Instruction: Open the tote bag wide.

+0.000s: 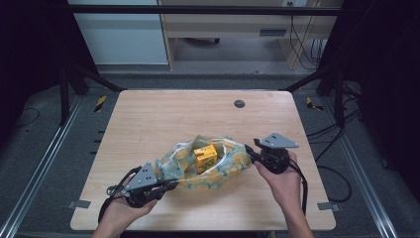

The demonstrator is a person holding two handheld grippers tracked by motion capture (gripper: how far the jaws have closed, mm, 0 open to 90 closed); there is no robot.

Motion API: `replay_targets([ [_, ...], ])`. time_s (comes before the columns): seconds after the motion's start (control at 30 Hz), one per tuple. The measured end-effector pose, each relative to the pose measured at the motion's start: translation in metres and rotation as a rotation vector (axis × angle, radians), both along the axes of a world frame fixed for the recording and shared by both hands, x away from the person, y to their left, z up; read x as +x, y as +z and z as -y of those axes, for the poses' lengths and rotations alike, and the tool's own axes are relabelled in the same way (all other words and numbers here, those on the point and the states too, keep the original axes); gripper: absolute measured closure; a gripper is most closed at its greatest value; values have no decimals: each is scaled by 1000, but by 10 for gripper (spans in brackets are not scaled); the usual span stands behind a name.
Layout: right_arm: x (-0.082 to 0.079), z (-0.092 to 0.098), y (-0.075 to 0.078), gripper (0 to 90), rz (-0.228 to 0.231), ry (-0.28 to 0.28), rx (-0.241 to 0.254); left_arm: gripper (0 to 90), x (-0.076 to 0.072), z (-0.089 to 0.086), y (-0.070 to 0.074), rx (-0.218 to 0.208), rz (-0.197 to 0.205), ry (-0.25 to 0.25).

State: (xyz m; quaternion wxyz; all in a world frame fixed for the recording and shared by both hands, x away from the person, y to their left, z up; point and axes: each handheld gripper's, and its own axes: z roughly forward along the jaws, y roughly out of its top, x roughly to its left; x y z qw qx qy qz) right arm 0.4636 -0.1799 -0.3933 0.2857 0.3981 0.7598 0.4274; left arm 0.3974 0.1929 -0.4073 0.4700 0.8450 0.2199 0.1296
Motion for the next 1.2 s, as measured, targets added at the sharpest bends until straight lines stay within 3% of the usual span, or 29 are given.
replay_targets([
  [0.2,23,-22,1,624,-41,67,-42,886,1,0,-2,3,-2,2],
  [0.33,45,-35,-4,566,-117,107,-49,886,1,-1,-4,7,-5,6],
  [0.4,49,-38,-6,541,-132,110,-58,885,1,-1,-4,7,-8,8],
  [0.5,57,-51,-12,464,-176,139,-111,885,2,-1,-4,7,-9,8],
  [0.83,70,-68,-26,416,-237,151,-201,885,1,-2,-4,13,-17,2],
  [0.93,70,-69,-27,461,-244,152,-218,885,1,-2,-4,13,-18,1],
  [1.07,69,-69,-29,647,-252,164,-232,885,1,-2,-4,16,-19,0],
  [1.1,69,-69,-29,647,-252,164,-232,885,1,-1,-4,16,-21,0],
  [1.2,68,-67,-27,815,-241,170,-227,884,1,-2,-4,25,-29,2],
])
